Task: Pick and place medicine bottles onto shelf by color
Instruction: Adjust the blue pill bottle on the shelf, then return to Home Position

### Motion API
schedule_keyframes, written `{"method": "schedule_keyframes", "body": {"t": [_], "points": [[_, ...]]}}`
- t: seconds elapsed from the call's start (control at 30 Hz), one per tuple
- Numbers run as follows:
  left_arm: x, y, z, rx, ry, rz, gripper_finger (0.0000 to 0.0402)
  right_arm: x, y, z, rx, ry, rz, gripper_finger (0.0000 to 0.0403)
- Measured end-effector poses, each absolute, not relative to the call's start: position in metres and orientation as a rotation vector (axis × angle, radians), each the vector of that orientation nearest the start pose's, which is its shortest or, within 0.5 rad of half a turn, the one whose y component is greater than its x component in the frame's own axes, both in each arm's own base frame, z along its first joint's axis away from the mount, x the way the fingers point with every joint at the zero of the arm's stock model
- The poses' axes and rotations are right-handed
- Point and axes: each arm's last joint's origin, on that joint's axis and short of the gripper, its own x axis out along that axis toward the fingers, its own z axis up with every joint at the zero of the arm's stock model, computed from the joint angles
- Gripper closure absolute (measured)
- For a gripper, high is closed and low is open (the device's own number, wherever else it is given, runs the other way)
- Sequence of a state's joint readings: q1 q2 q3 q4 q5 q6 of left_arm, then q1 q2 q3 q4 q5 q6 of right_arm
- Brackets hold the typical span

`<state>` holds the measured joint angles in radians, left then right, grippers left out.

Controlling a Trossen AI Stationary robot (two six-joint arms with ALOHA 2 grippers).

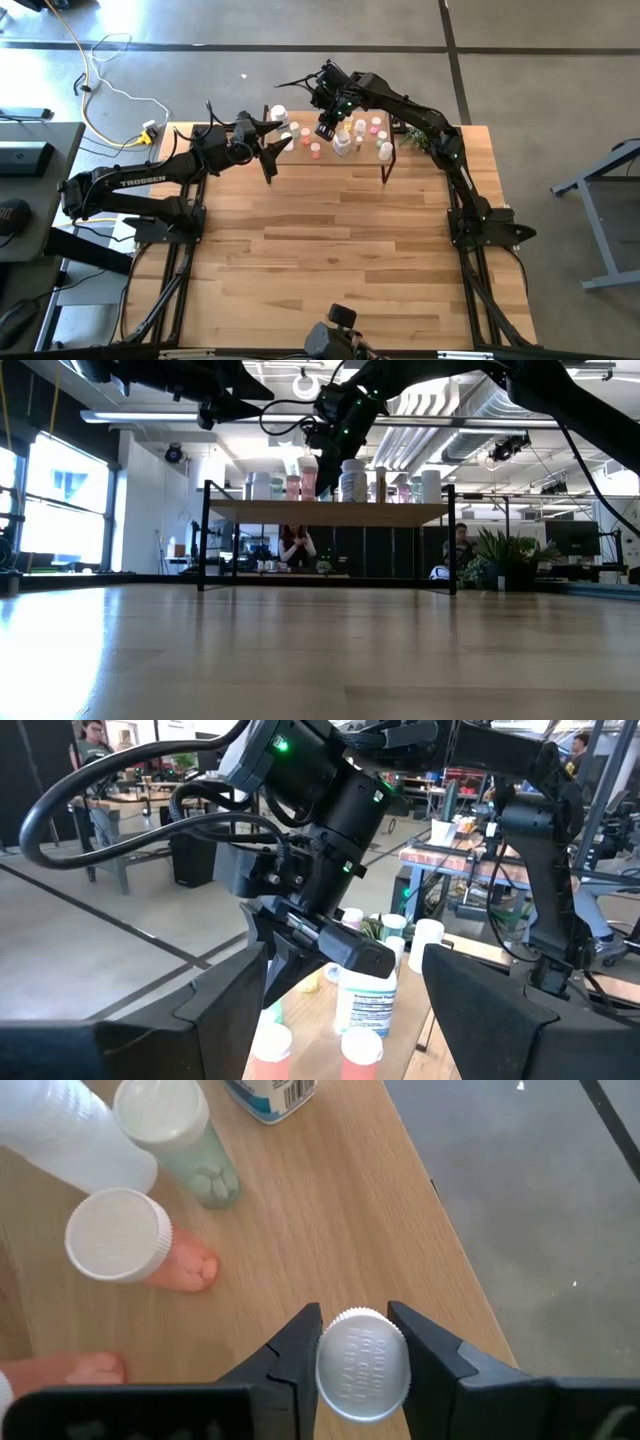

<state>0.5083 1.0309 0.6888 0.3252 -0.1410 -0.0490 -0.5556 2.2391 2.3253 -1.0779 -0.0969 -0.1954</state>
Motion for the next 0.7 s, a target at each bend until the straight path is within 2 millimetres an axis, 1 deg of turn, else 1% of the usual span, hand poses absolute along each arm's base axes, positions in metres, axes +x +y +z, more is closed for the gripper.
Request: {"method": "schedule_keyframes", "body": {"t": [0.2, 0.33, 0.5, 0.63, 0.7], "points": [[0.2, 0.116, 0.303, -0.05, 0.001, 0.65, 0.0145, 0.404, -0.249, 0.31, 0.132, 0.997, -0.358, 0.0273], [0.2, 0.116, 0.302, -0.05, 0.003, 0.65, 0.0145, 0.404, -0.249, 0.312, 0.133, 0.991, -0.361, 0.0257], [0.2, 0.116, 0.301, -0.054, 0.021, 0.65, 0.0145, 0.4, -0.247, 0.326, 0.125, 0.962, -0.367, 0.025], [0.196, 0.114, 0.305, -0.05, 0.002, 0.648, 0.0145, 0.395, -0.243, 0.336, 0.13, 0.95, -0.367, 0.025], [0.192, 0.112, 0.307, -0.056, 0.007, 0.646, 0.0145, 0.391, -0.24, 0.345, 0.127, 0.924, -0.365, 0.025]]}}
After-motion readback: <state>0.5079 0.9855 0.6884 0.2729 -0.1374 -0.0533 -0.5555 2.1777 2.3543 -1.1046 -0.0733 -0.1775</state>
